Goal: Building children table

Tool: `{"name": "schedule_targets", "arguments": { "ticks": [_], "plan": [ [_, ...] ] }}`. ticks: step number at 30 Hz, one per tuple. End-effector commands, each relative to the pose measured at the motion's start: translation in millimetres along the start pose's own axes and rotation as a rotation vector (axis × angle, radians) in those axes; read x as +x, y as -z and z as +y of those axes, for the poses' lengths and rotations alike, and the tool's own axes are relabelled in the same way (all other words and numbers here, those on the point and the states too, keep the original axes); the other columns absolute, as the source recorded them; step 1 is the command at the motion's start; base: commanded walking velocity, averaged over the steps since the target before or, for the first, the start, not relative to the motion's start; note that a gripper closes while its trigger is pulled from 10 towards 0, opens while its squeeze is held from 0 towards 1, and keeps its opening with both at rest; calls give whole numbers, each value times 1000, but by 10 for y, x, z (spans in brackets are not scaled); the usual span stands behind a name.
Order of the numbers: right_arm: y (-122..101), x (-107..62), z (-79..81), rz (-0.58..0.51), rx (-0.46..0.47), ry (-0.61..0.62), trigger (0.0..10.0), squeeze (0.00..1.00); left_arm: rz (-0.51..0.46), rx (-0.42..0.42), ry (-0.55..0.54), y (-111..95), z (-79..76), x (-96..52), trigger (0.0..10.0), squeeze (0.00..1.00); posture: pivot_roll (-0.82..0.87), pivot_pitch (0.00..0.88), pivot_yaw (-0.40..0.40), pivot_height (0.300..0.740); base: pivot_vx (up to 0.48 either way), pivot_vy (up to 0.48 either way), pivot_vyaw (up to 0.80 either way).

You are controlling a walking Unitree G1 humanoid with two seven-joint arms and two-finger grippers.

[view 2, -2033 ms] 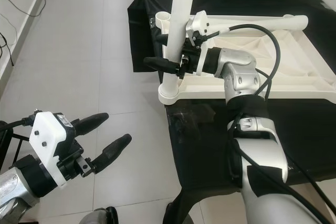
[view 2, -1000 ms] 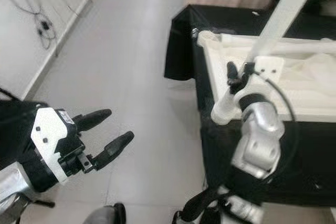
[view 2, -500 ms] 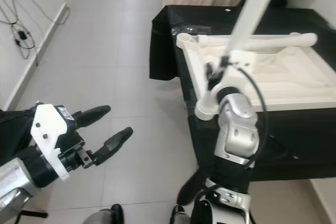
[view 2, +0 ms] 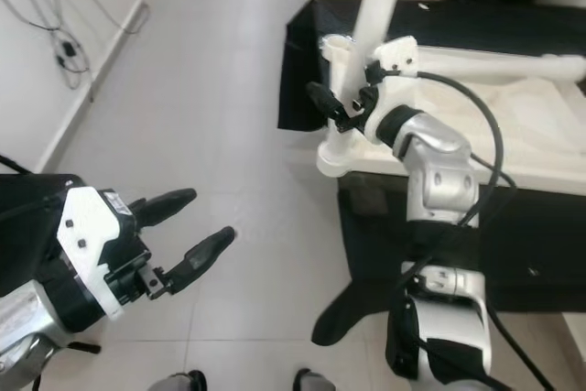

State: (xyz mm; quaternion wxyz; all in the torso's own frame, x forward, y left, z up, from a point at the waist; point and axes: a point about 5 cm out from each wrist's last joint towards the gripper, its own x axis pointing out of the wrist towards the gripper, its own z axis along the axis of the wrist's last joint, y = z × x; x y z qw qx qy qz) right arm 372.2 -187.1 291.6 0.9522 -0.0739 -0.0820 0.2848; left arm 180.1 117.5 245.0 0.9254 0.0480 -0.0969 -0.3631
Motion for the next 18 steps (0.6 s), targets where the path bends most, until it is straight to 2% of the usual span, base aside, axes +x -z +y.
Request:
{"name": "schedule_targets", "arguments": {
  "ticks": [1, 4, 8, 11, 12, 18],
  "plan": [
    [-4, 29, -4, 1, -14, -24, 10000, 0, 12, 1, 6, 6, -45, -22, 10000, 0, 157, 233, -63, 740, 0, 0, 0],
    [-34, 131, 6, -19, 10, -138, 10000, 0, 13, -5, 2, 9, -81, -29, 10000, 0, 159, 242, -66, 740, 0, 0, 0],
    [-5, 239, 40, -16, 36, -225, 10000, 0, 15, -12, 3, 10, -104, -36, 10000, 0, 164, 255, -69, 740, 0, 0, 0],
    [40, 301, 49, -2, 67, -228, 10000, 0, 16, -15, 1, 10, -109, -41, 10000, 0, 167, 260, -71, 740, 0, 0, 0],
    [65, 311, 51, 7, 77, -226, 0, 0, 18, -18, -1, 11, -116, -45, 10000, 0, 173, 267, -75, 740, 0, 0, 0],
    [134, 321, 44, 29, 85, -236, 0, 0, 23, -24, -11, 16, -124, -65, 10000, 0, 177, 275, -77, 740, 0, 0, 0]
  ]
}}
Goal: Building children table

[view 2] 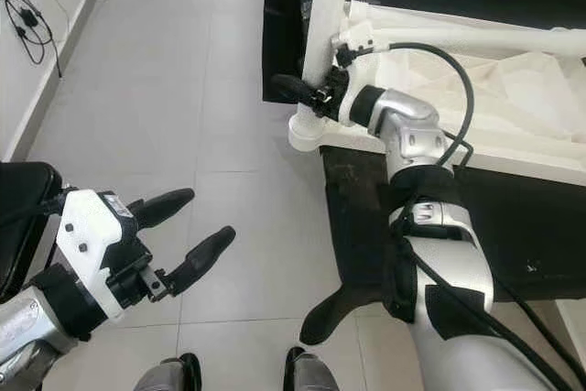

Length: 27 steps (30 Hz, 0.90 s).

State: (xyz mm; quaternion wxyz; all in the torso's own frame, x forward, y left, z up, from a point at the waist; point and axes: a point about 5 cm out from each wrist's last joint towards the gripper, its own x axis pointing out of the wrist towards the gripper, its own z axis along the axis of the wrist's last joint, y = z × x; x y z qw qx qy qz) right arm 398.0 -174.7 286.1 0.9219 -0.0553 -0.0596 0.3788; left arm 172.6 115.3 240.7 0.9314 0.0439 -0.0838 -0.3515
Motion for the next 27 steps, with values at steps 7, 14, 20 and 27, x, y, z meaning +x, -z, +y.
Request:
{"name": "schedule_targets", "arguments": {
  "ticks": [7, 14, 20, 27],
  "plan": [
    [81, -84, -81, 33, 19, 21, 0, 0, 3, -13, 15, -5, -36, -46, 10000, 0, 161, 273, -70, 740, 0, 0, 0],
    [219, -546, -372, 116, 1, 506, 0, 0, 2, -13, 20, 0, -33, -33, 10000, 0, 134, 266, -82, 740, 0, 0, 0],
    [633, -1296, 209, 223, 62, 1047, 0, 0, -12, -26, 35, 5, -35, 15, 10000, 0, 95, 266, -58, 740, 0, 0, 0],
    [532, -1094, 205, 150, 77, 1017, 0, 0, -22, -27, 74, 0, -27, 68, 10000, 0, 92, 243, -46, 740, 0, 0, 0]
  ]
}}
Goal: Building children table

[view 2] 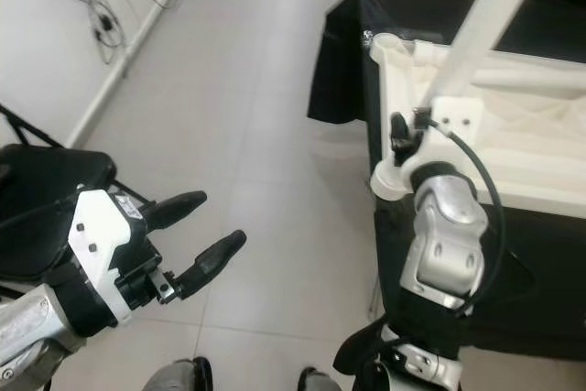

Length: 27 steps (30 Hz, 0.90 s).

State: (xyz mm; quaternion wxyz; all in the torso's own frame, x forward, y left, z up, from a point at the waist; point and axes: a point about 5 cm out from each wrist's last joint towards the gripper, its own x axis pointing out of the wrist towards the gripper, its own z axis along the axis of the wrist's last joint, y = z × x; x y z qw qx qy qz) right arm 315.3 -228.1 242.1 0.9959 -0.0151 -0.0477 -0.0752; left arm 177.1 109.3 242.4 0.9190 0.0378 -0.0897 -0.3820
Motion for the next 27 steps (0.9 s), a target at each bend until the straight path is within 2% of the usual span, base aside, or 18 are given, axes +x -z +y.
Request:
{"name": "schedule_targets", "arguments": {
  "ticks": [1, 2, 6, 7, 9, 13, 14, 15, 16, 17, 18, 19, 21, 25, 27],
  "plan": [
    [170, 9, -73, 102, 4, 86, 1686, 0, -4, -13, 4, 5, -4, -9, 10000, 0, 95, 244, -46, 740, 0, 0, 0],
    [155, -6, -21, 119, 1, 93, 10000, 0, -5, -11, -2, 0, 2, -11, 10000, 0, 103, 244, -51, 740, 0, 0, 0],
    [127, -65, 52, 141, 13, 101, 10000, 0, -7, -9, -8, -8, 0, -13, 10000, 0, 109, 244, -53, 740, 0, 0, 0],
    [89, -78, 93, 138, 26, 73, 10000, 1000, -8, -9, -9, -12, -8, -15, 10000, 0, 118, 246, -55, 740, 0, 0, 0],
    [-5, -20, 179, 118, 62, -35, 10000, 1000, -7, -8, -13, -19, -16, -20, 10000, 0, 123, 247, -57, 740, 0, 0, 0],
    [-100, 75, 246, 81, 82, -133, 10000, 1000, -6, -6, -17, -22, -13, -26, 10000, 0, 126, 248, -55, 740, 0, 0, 0],
    [-309, 231, 308, -12, 72, -289, 10000, 675, -5, -4, -16, -24, -13, -25, 10000, 0, 130, 250, -54, 740, 0, 0, 0],
    [-309, 231, 308, -12, 72, -289, 10000, 675, -5, -4, -16, -24, -13, -25, 10000, 0, 130, 250, -54, 740, 0, 0, 0],
    [-387, 276, 324, -45, 66, -340, 10000, 675, -5, -4, -16, -25, -13, -24, 10000, 0, 130, 250, -54, 740, 0, 0, 0],
    [-467, 351, 362, -76, 17, -444, 10000, 0, -5, -4, -15, -25, -14, -21, 10000, 0, 131, 255, -50, 740, 0, 0, 0],
    [-522, 405, 412, -85, -24, -561, 10000, 0, -3, -5, -13, -24, -17, -15, 10000, 0, 136, 258, -50, 740, 0, 0, 0],
    [-522, 405, 412, -85, -24, -561, 10000, 0, -3, -5, -13, -24, -17, -15, 10000, 0, 136, 258, -50, 740, 0, 0, 0],
    [-571, 434, 454, -81, -66, -676, 10000, 0, -3, -5, -10, -27, -25, -15, 10000, 0, 141, 261, -47, 740, 0, 0, 0],
    [-713, 508, 485, -127, -88, -738, 10000, 0, 1, -4, -10, -34, -29, -28, 10000, 0, 153, 271, -46, 740, 0, 0, 0],
    [-809, 566, 505, -156, -78, -818, 10000, 0, 7, -3, -17, -41, -31, -52, 10000, 0, 166, 280, -43, 740, 0, 0, 0]
  ]
}}
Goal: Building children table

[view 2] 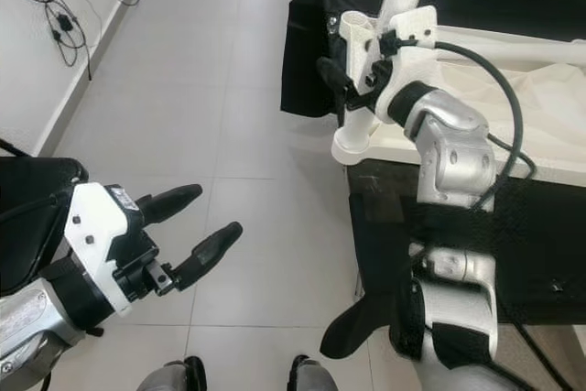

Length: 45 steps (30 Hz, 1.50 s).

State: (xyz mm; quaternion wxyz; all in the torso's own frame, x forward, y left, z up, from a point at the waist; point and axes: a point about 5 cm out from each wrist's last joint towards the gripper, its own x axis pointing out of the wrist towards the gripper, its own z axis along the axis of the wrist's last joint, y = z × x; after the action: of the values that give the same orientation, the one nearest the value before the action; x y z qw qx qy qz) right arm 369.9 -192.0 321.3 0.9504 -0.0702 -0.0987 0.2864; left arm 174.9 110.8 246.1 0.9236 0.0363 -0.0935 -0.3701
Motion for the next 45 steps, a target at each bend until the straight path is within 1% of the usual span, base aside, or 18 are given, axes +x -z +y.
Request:
{"name": "schedule_targets", "arguments": {
  "ticks": [1, 3, 8, 13, 14, 26, 27, 29, 30, 31, 32, 34, 35, 36, 38, 40, 41, 45],
  "plan": [
    [-58, 66, 53, -27, -12, -84, 10000, 0, 13, -4, 9, 0, -31, -31, 10000, 0, 166, 280, -43, 740, 0, 0, 0],
    [-44, 88, 43, -36, 34, -165, 10000, 0, 16, -5, 5, -3, -32, -48, 10000, 0, 171, 284, -43, 740, 0, 0, 0],
    [85, 83, 30, -14, 53, -322, 10000, 0, 20, -7, 4, 0, -30, -68, 10000, 0, 183, 291, -42, 740, 0, 0, 0],
    [145, 85, 19, -4, 61, -377, 10000, 0, 21, -8, 3, 0, -24, -79, 10000, 0, 185, 295, -40, 740, 0, 0, 0],
    [128, 96, 6, -13, 67, -400, 0, 0, 24, -11, 5, 3, -26, -80, 10000, 0, 188, 297, -36, 740, 0, 0, 0],
    [146, -10, -199, 16, 35, -332, 0, 0, 30, -16, 9, 11, -32, -77, 10000, 0, 168, 280, -38, 740, 0, 0, 0],
    [164, -57, -268, 38, 16, -271, 0, 0, 29, -15, 9, 11, -33, -76, 10000, 0, 168, 280, -38, 740, 0, 0, 0],
    [263, -194, -436, 99, 4, -50, 0, 0, 29, -16, 6, 16, -33, -75, 10000, 0, 144, 270, -56, 740, 0, 0, 0],
    [263, -194, -436, 99, 4, -50, 0, 0, 29, -16, 6, 16, -33, -75, 10000, 0, 144, 270, -56, 740, 0, 0, 0],
    [335, -275, -503, 114, 23, 99, 0, 0, 29, -17, 5, 20, -37, -75, 10000, 0, 144, 270, -56, 740, 0, 0, 0],
    [453, -424, -601, 117, 73, 396, 0, 0, 31, -14, 6, 25, -38, -72, 10000, 0, 150, 260, -59, 740, 0, 0, 0],
    [453, -424, -601, 117, 73, 396, 0, 0, 31, -14, 6, 25, -38, -72, 10000, 0, 150, 260, -59, 740, 0, 0, 0],
    [695, -683, -540, 183, 70, 618, 0, 0, 28, -12, 3, 24, -27, -68, 10000, 0, 144, 252, -64, 740, 0, 0, 0],
    [695, -683, -540, 183, 70, 618, 0, 0, 28, -12, 3, 24, -27, -68, 10000, 0, 144, 252, -64, 740, 0, 0, 0],
    [952, -1012, -147, 278, 90, 812, 0, 0, 18, 0, -3, 12, 23, -46, 10000, 0, 125, 243, -52, 740, 0, 0, 0],
    [952, -1012, -147, 278, 90, 812, 0, 0, 18, 0, -3, 12, 23, -46, 10000, 0, 125, 243, -52, 740, 0, 0, 0],
    [974, -1011, -22, 281, 103, 806, 0, 0, 14, 3, 4, 11, 34, -27, 10000, 0, 122, 235, -51, 740, 0, 0, 0],
    [891, -777, 10, 214, 109, 775, 0, 0, 3, 8, 15, 12, 40, 15, 10000, 0, 124, 222, -54, 740, 0, 0, 0]
  ]
}}
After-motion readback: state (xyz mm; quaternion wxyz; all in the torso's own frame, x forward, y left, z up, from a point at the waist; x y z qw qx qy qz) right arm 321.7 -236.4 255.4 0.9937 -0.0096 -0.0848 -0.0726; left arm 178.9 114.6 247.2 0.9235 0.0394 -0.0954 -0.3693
